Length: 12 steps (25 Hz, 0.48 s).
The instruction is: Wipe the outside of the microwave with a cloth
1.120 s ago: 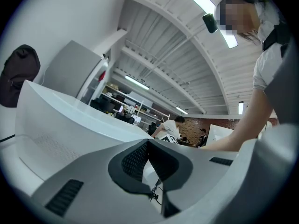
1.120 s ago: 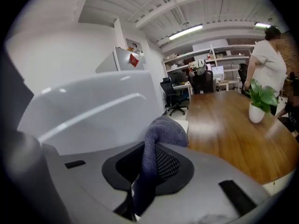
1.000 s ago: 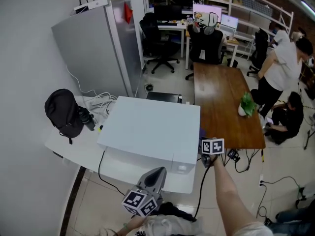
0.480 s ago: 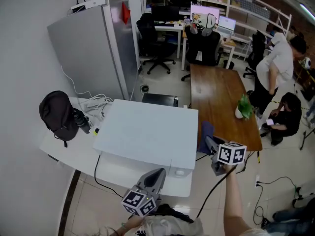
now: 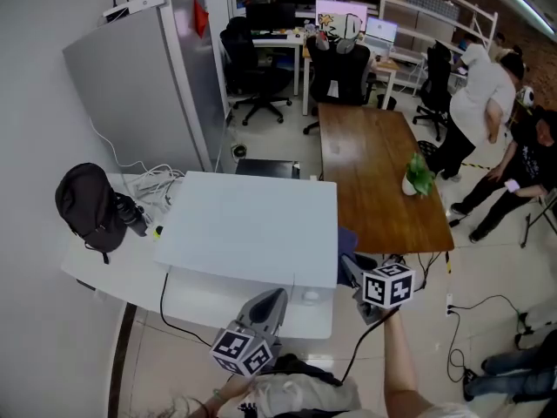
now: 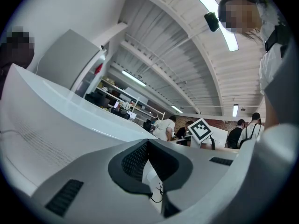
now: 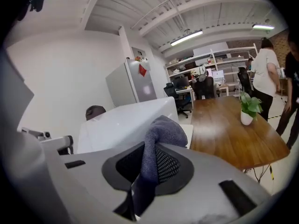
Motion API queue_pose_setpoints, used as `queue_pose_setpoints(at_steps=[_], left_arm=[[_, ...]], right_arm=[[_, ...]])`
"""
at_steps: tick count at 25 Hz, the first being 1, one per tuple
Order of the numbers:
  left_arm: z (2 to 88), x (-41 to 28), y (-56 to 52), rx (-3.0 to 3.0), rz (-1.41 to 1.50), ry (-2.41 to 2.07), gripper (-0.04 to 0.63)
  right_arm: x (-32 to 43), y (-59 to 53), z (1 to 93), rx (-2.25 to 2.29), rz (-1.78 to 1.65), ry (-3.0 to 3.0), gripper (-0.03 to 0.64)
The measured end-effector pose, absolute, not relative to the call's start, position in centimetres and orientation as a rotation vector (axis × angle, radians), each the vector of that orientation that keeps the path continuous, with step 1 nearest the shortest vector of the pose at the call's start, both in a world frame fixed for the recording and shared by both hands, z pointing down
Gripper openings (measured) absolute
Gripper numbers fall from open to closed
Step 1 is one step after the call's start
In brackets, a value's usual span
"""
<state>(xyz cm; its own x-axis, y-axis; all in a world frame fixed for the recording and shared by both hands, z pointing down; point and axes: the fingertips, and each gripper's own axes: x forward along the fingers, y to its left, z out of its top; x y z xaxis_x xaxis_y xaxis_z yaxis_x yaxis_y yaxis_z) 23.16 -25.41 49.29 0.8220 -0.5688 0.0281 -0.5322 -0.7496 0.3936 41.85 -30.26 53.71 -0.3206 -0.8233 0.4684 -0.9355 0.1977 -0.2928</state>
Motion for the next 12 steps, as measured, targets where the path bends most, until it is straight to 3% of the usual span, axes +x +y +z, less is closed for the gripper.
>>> queue_pose_setpoints(at_steps=[12], left_arm=[[49.2,21.3,-24.8,2.609,-0.127,-0.860,-0.011]], right_arm=[[43.2,-34.4,69.9,1.628,1.170,-2.039,0.074]])
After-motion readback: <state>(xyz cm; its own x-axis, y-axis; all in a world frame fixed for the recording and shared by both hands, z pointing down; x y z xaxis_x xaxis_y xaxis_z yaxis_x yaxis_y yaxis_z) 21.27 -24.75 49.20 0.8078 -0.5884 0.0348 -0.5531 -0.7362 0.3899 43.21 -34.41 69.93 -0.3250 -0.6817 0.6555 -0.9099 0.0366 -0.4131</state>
